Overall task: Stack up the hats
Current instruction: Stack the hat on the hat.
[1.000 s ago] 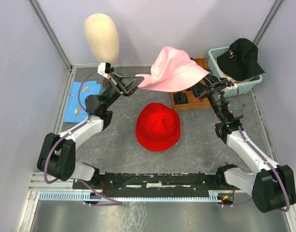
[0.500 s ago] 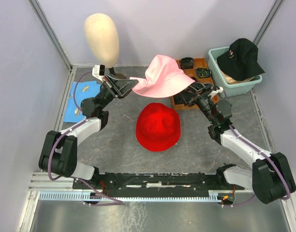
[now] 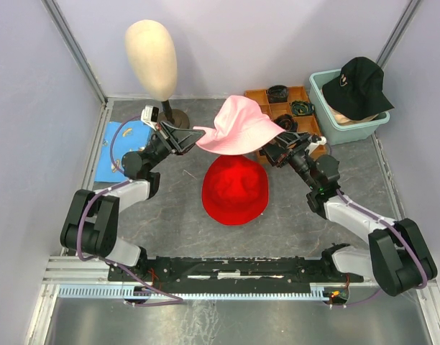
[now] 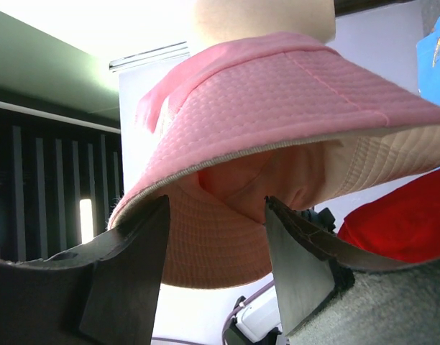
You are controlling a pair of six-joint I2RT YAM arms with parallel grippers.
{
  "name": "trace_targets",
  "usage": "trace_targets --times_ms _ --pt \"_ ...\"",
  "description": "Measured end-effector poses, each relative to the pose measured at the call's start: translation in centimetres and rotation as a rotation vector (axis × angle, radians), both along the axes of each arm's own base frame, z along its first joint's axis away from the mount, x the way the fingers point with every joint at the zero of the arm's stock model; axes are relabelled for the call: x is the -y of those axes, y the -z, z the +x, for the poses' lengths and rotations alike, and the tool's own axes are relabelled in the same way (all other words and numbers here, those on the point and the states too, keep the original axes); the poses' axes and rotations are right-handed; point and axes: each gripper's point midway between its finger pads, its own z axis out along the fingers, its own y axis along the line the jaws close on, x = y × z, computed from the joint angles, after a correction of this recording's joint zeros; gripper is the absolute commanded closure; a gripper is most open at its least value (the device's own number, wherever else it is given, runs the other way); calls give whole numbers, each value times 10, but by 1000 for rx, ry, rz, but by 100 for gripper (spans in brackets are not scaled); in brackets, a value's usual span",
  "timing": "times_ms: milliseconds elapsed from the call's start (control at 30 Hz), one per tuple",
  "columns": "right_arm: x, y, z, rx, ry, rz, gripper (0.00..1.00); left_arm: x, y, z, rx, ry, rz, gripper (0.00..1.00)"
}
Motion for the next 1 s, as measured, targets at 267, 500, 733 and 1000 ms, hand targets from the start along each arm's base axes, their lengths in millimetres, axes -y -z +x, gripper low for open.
trace_targets --times_ms 267,500,733,1000 --pt "5 0 -24 18 -23 -1 37 0 20 -11 -42 23 29 97" --pt "8 4 -49 15 -51 -37 36 -4 33 -37 -60 41 48 97" --pt "8 16 -66 -9 -85 -97 36 -5 37 -57 -46 73 71 97" --pt "3 38 -87 -49 -154 -213 35 -5 50 -74 -59 107 99 97"
